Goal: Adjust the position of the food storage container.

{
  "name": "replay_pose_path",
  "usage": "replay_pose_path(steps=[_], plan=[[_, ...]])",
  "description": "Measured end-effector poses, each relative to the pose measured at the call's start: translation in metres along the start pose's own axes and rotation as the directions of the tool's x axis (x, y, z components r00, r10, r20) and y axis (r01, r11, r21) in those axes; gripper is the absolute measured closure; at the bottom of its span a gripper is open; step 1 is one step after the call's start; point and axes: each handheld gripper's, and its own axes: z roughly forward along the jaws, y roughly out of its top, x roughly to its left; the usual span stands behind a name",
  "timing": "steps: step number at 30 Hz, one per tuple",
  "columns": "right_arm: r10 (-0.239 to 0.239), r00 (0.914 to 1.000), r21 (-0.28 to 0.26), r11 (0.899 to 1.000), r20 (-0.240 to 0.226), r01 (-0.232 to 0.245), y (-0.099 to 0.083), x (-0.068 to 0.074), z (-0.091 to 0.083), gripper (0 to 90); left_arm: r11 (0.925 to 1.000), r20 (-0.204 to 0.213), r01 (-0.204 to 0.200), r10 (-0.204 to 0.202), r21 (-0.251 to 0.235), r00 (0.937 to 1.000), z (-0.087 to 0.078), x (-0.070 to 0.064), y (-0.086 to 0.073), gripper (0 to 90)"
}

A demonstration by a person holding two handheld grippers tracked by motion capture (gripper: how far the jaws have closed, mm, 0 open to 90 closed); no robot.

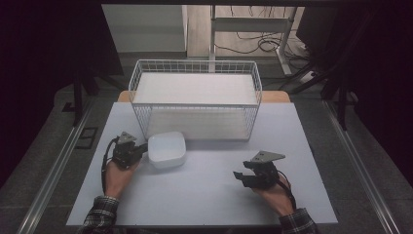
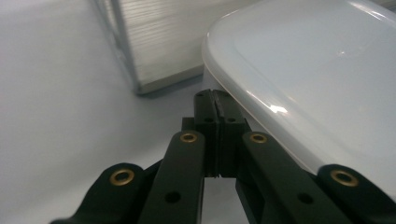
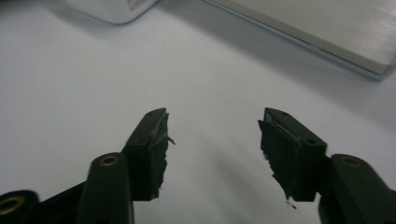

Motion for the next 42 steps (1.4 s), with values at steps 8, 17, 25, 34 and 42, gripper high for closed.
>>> replay_pose_path(steps=[8, 17, 25, 34, 42], plan=[[-0.023, 0.9997, 0.011, 1.000, 0.000, 0.023, 0.015, -0.001, 0.016, 58.0, 0.9990, 0.065, -0.044, 0.043, 0.009, 0.9969, 0.013, -0.021, 0.009, 89.9], [0.017, 0.9998, 0.005, 1.000, -0.010, -0.017, 0.036, -0.007, 0.038, 72.2, 0.9939, 0.128, -0.107, 0.103, 0.024, 0.9864, 0.029, -0.052, 0.018, 89.9], [0.026, 0.9996, -0.010, 1.000, 0.012, -0.026, 0.059, -0.013, 0.068, 88.6, 0.9918, 0.093, -0.124, 0.120, 0.033, 0.9883, 0.047, -0.058, 0.032, 89.9], [0.016, 0.9983, -0.008, 1.000, 0.056, -0.016, 0.075, -0.016, 0.104, 88.7, 0.9960, 0.124, -0.083, 0.079, 0.031, 0.9891, 0.066, -0.055, 0.039, 90.0], [0.055, 0.9981, -0.008, 0.998, 0.026, -0.055, 0.067, -0.016, 0.097, 88.6, 0.9913, 0.118, -0.117, 0.109, 0.061, 0.9870, 0.058, -0.068, 0.034, 90.0]])
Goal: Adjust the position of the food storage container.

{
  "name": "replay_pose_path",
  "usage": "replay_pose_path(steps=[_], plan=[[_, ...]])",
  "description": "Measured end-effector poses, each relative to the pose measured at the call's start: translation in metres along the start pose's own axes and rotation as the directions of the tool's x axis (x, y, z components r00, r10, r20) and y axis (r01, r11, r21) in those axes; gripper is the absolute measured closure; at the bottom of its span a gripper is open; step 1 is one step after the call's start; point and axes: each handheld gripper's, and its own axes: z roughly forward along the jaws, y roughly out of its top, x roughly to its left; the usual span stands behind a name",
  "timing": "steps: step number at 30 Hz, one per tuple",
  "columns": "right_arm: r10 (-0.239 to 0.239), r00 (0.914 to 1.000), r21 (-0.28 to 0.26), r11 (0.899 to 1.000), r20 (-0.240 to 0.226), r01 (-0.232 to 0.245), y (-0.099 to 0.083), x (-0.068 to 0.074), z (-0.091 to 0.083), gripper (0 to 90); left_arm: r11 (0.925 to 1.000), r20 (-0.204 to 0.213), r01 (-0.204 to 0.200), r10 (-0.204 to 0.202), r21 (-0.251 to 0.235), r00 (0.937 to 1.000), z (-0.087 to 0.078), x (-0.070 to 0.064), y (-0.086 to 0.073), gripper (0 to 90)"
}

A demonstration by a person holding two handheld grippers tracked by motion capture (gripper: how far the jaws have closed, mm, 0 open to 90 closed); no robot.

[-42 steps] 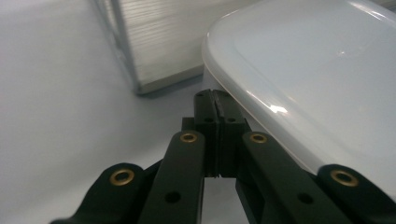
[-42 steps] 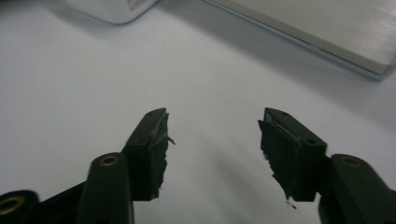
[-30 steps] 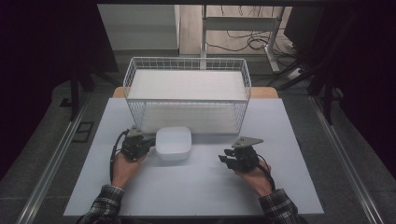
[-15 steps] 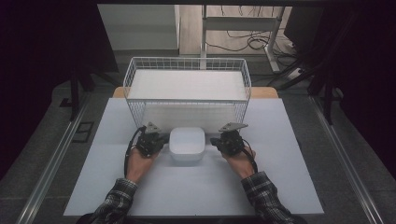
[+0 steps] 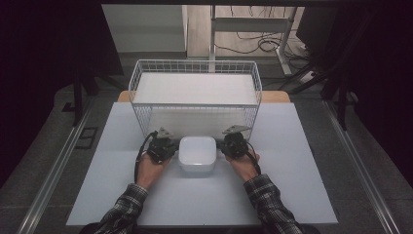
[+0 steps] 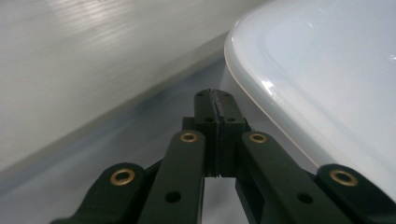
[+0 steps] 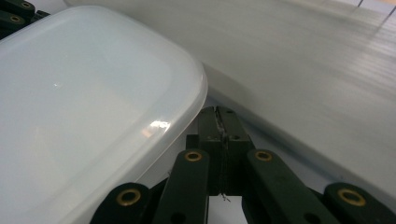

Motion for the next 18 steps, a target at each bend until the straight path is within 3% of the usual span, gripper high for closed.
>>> replay_pose_path(steps=[3, 8, 13, 15, 18], plan=[[0.011, 0.9996, 0.004, 1.000, -0.025, -0.011, -0.006, 0.002, -0.008, 88.3, 0.9996, 0.010, -0.023, 0.022, 0.018, 0.9997, -0.008, -0.011, -0.005, 90.0], [0.005, 0.9995, 0.034, 0.999, -0.032, -0.004, -0.012, 0.007, -0.016, 88.4, 0.9990, 0.026, -0.030, 0.029, 0.034, 0.9992, -0.018, -0.018, -0.011, 90.0], [-0.007, 0.9994, 0.042, 0.999, -0.033, 0.009, -0.017, 0.011, -0.021, 88.4, 0.9992, 0.039, -0.018, 0.016, 0.035, 0.9991, -0.022, -0.024, -0.015, 90.0], [-0.013, 0.9995, 0.045, 0.999, -0.029, 0.014, -0.017, 0.012, -0.022, 88.3, 0.9988, 0.042, -0.038, 0.037, 0.031, 0.9984, -0.023, -0.023, -0.014, 90.0], [-0.012, 0.9998, 0.035, 0.999, -0.018, 0.012, -0.013, 0.010, -0.019, 87.7, 0.9998, 0.021, -0.013, 0.013, -0.012, 0.9997, -0.019, -0.015, -0.005, 89.9]])
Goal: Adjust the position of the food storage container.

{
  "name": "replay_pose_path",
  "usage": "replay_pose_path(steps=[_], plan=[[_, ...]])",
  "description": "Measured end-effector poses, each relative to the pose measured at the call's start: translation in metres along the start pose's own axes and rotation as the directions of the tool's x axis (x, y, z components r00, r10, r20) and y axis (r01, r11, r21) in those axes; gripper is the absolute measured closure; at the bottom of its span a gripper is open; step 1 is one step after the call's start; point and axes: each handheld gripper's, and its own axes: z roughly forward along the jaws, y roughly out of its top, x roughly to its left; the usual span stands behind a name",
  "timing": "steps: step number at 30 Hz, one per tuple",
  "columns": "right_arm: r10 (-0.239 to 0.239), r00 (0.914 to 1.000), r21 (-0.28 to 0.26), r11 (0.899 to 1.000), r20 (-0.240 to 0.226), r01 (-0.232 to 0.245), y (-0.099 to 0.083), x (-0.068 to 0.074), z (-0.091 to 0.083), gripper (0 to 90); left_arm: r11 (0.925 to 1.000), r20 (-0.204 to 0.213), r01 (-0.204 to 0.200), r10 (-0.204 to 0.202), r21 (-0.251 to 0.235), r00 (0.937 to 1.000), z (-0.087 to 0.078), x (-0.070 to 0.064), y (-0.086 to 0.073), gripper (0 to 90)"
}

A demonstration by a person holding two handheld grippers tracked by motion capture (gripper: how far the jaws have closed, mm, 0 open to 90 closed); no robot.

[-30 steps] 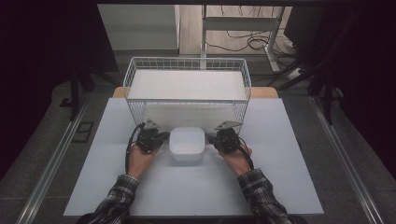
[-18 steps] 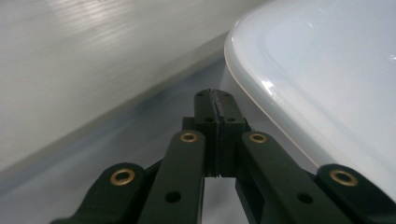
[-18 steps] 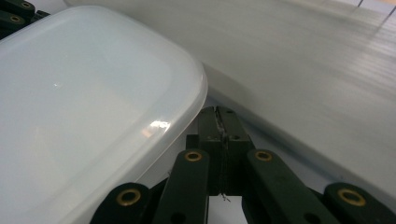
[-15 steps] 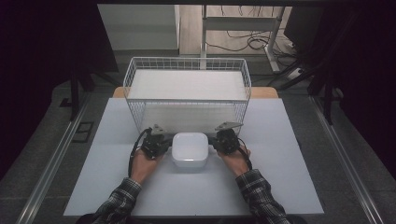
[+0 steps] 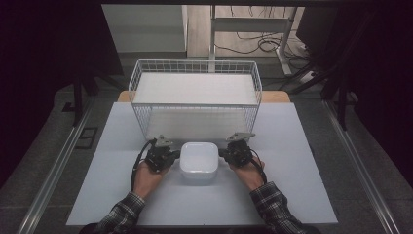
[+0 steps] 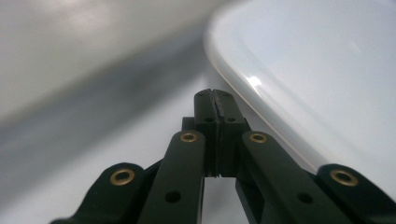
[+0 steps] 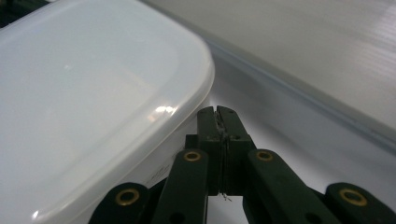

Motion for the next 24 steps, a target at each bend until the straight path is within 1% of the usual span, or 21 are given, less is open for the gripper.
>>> replay_pose_path(steps=[1, 2, 3, 4, 5, 6, 7, 9, 11, 14, 16, 17, 19, 21, 22, 23, 24], plan=[[-0.004, 1.0000, -0.008, 1.000, 0.004, 0.004, 0.002, -0.001, 0.002, 87.5, 0.9999, 0.000, 0.009, -0.009, -0.011, 1.0000, 0.003, 0.003, 0.003, 89.9], [-0.002, 1.0000, -0.015, 1.000, 0.005, 0.003, 0.003, -0.002, 0.005, 87.5, 0.9998, 0.012, 0.015, -0.015, -0.016, 0.9998, 0.005, 0.004, 0.004, 89.9], [0.001, 1.0000, -0.016, 1.000, 0.003, -0.001, 0.004, -0.003, 0.006, 87.9, 0.9997, 0.028, 0.020, -0.020, -0.013, 0.9994, 0.008, 0.006, 0.005, 90.0], [-0.003, 1.0000, -0.012, 1.000, 0.007, 0.003, 0.005, -0.003, 0.009, 88.1, 0.9997, 0.025, 0.022, -0.021, -0.008, 0.9995, 0.010, 0.004, 0.004, 90.0], [-0.003, 1.0000, -0.007, 1.000, 0.005, 0.003, 0.004, -0.002, 0.010, 88.4, 0.9998, 0.031, 0.019, -0.019, 0.000, 0.9993, 0.009, 0.004, 0.003, 90.0], [-0.010, 0.9999, -0.001, 1.000, 0.008, 0.010, 0.003, -0.002, 0.010, 88.4, 0.9996, 0.041, 0.029, -0.029, 0.008, 0.9987, 0.007, 0.003, 0.001, 90.0], [-0.009, 1.0000, 0.004, 1.000, 0.003, 0.009, 0.002, -0.001, 0.009, 88.4, 0.9996, 0.052, 0.027, -0.027, 0.005, 0.9983, 0.005, 0.002, 0.000, 90.0], [-0.001, 0.9998, 0.004, 1.000, -0.019, 0.001, 0.000, 0.001, 0.006, 88.4, 0.9998, 0.051, 0.018, -0.019, 0.012, 0.9985, 0.000, -0.002, -0.002, 90.0], [-0.008, 0.9997, 0.004, 1.000, -0.024, 0.008, -0.001, 0.004, 0.002, 88.4, 0.9998, 0.056, 0.010, -0.011, 0.020, 0.9984, -0.005, -0.006, -0.004, 90.0], [-0.020, 0.9996, 0.008, 1.000, -0.022, 0.020, -0.003, 0.009, -0.004, 88.4, 0.9996, 0.069, 0.022, -0.023, 0.016, 0.9973, -0.010, -0.012, -0.007, 90.0], [-0.010, 0.9995, 0.013, 1.000, -0.031, 0.010, -0.006, 0.012, -0.008, 88.4, 0.9996, 0.073, 0.024, -0.025, 0.016, 0.9970, -0.011, -0.014, -0.008, 90.0], [-0.010, 0.9994, 0.018, 1.000, -0.033, 0.011, -0.008, 0.013, -0.010, 88.4, 0.9994, 0.079, 0.021, -0.023, 0.027, 0.9966, -0.013, -0.018, -0.011, 90.0], [-0.014, 0.9993, 0.028, 0.999, -0.035, 0.015, -0.012, 0.016, -0.013, 88.4, 0.9992, 0.083, 0.017, -0.020, 0.035, 0.9963, -0.013, -0.023, -0.014, 90.0], [-0.019, 0.9993, 0.040, 0.999, -0.033, 0.021, -0.015, 0.017, -0.016, 88.2, 0.9991, 0.080, 0.006, -0.009, 0.041, 0.9967, -0.013, -0.024, -0.014, 89.9], [-0.023, 0.9993, 0.045, 0.999, -0.030, 0.025, -0.016, 0.017, -0.017, 87.7, 0.9993, 0.064, 0.000, -0.003, 0.038, 0.9980, -0.015, -0.023, -0.014, 89.7], [-0.027, 0.9996, 0.044, 0.999, -0.012, 0.028, -0.016, 0.018, -0.020, 87.1, 0.9996, 0.050, 0.002, -0.003, 0.029, 0.9987, -0.019, -0.022, -0.014, 87.7], [-0.038, 0.9993, 0.037, 0.999, 0.007, 0.037, -0.017, 0.017, -0.025, 86.0, 0.9998, 0.048, 0.005, -0.006, 0.022, 0.9989, -0.024, -0.019, -0.014, 83.9]])
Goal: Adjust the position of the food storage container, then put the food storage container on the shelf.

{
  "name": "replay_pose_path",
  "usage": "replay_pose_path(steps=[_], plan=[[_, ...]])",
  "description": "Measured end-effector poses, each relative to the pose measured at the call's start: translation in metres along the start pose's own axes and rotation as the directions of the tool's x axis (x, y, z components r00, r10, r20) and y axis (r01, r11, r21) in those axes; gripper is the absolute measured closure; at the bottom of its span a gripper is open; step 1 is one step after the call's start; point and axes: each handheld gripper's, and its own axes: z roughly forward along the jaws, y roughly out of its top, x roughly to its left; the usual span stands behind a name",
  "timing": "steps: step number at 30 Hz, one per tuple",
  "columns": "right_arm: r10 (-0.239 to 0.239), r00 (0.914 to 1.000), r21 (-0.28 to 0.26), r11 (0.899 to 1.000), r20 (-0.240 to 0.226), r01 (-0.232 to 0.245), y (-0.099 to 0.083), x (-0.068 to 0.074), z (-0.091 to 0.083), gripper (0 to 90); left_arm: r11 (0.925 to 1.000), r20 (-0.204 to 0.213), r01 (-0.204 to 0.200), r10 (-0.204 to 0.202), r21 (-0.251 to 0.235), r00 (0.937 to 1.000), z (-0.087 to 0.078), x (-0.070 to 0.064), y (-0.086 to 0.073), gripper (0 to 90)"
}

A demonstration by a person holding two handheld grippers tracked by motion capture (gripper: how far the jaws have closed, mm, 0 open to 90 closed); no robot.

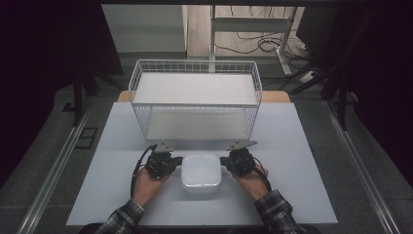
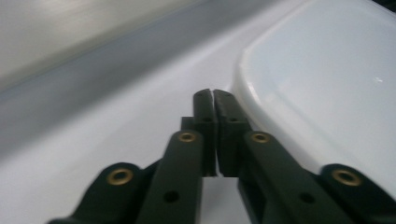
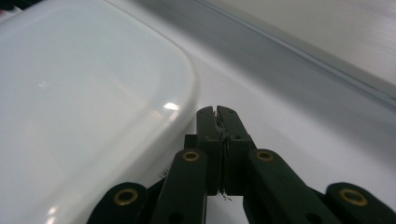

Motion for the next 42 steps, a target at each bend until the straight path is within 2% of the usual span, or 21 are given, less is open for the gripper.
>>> replay_pose_path(steps=[2, 4, 7, 10, 11, 12, 14, 17, 19, 22, 24, 26, 29, 32, 36, 40, 42], plan=[[-0.009, 0.9998, -0.016, 1.000, 0.017, 0.009, -0.002, -0.002, -0.011, 82.7, 0.9992, 0.012, 0.026, -0.026, -0.031, 0.9996, -0.013, 0.003, -0.005, 73.3], [-0.005, 1.0000, -0.049, 0.999, 0.005, 0.005, -0.007, -0.005, -0.024, 76.4, 0.9972, 0.045, 0.042, -0.039, -0.062, 0.9982, -0.025, 0.006, -0.011, 60.7], [-0.008, 1.0000, -0.079, 0.997, 0.000, 0.008, -0.018, -0.009, -0.040, 61.4, 0.9960, 0.050, 0.016, -0.012, -0.087, 0.9987, -0.035, 0.003, -0.023, 42.0], [-0.013, 0.9999, -0.082, 0.997, -0.001, 0.013, -0.025, -0.010, -0.047, 44.3, 0.9957, 0.044, -0.013, 0.017, -0.092, 0.9989, -0.039, 0.001, -0.032, 28.0], [-0.022, 0.9998, -0.087, 0.996, 0.000, 0.022, -0.028, -0.010, -0.048, 37.1, 0.9957, 0.049, -0.016, 0.020, -0.091, 0.9986, -0.040, 0.001, -0.033, 22.8], [-0.026, 0.9997, -0.086, 0.996, 0.002, 0.026, -0.030, -0.010, -0.049, 33.7, 0.9960, 0.055, -0.013, 0.018, -0.088, 0.9983, -0.040, 0.001, -0.035, 21.6], [-0.039, 0.9992, -0.085, 0.996, 0.009, 0.040, -0.032, -0.010, -0.049, 26.0, 0.9971, 0.049, -0.011, 0.015, -0.075, 0.9987, -0.038, 0.002, -0.036, 13.8], [-0.041, 0.9991, -0.089, 0.995, 0.009, 0.042, -0.033, -0.011, -0.047, 19.6, 0.9980, 0.048, -0.021, 0.024, -0.060, 0.9986, -0.035, 0.002, -0.037, 11.0], [-0.039, 0.9992, -0.093, 0.995, 0.005, 0.039, -0.032, -0.011, -0.047, 18.4, 0.9978, 0.037, -0.032, 0.034, -0.058, 0.9987, -0.034, 0.002, -0.037, 9.4], [-0.021, 0.9997, -0.092, 0.996, -0.009, 0.020, -0.032, -0.012, -0.045, 16.1, 0.9956, -0.020, -0.085, 0.084, -0.041, 0.9963, -0.030, 0.001, -0.039, 7.2], [-0.018, 0.9998, -0.088, 0.996, -0.013, 0.017, -0.032, -0.012, -0.044, 15.8, 0.9958, -0.027, -0.086, 0.085, -0.032, 0.9960, -0.029, 0.002, -0.040, 6.0], [-0.014, 0.9998, -0.086, 0.996, -0.013, 0.013, -0.032, -0.012, -0.044, 15.8, 0.9961, -0.020, -0.081, 0.081, -0.033, 0.9965, -0.029, 0.003, -0.039, 6.0], [0.025, 0.9994, -0.083, 0.996, -0.026, -0.027, -0.030, -0.014, -0.045, 15.9, 0.9980, 0.015, -0.047, 0.047, -0.042, 0.9988, -0.033, 0.003, -0.036, 6.7], [0.041, 0.9985, -0.081, 0.996, -0.037, -0.044, -0.026, -0.013, -0.048, 16.6, 0.9981, 0.023, -0.036, 0.037, -0.050, 0.9991, -0.035, 0.002, -0.032, 6.1], [0.043, 0.9983, -0.074, 0.996, -0.039, -0.046, -0.019, -0.006, -0.052, 18.8, 0.9955, 0.077, -0.008, 0.016, -0.094, 0.9969, -0.039, -0.005, -0.022, 5.8], [0.018, 0.9979, -0.068, 0.997, -0.063, -0.022, -0.011, 0.002, -0.052, 18.6, 0.9942, 0.096, -0.042, 0.051, -0.099, 0.9941, -0.036, -0.016, -0.013, 9.4], [0.011, 0.9970, -0.077, 0.997, -0.077, -0.017, -0.008, 0.007, -0.049, 18.4, 0.9941, 0.109, -0.046, 0.056, -0.098, 0.9925, -0.032, -0.020, -0.008, 11.6]])
